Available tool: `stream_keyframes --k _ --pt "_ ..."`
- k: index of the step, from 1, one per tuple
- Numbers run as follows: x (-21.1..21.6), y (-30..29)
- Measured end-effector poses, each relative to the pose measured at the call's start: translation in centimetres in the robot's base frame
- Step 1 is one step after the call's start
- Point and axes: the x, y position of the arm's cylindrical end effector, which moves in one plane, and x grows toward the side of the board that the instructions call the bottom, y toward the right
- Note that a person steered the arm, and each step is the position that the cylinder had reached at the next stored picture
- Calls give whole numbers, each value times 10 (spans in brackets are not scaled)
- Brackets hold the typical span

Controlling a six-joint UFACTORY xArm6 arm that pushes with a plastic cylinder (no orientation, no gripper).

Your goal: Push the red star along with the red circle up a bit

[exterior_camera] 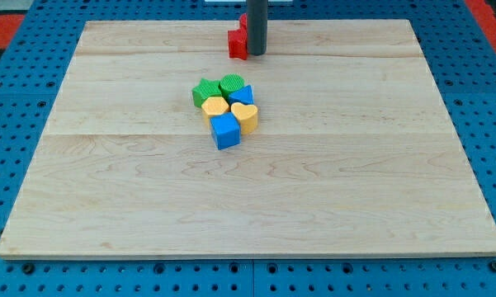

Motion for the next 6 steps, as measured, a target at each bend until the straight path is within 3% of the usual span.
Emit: stream_keyframes --k 2,4,6 --pt "38 13" --pt "14 -30" --pt "4 -19"
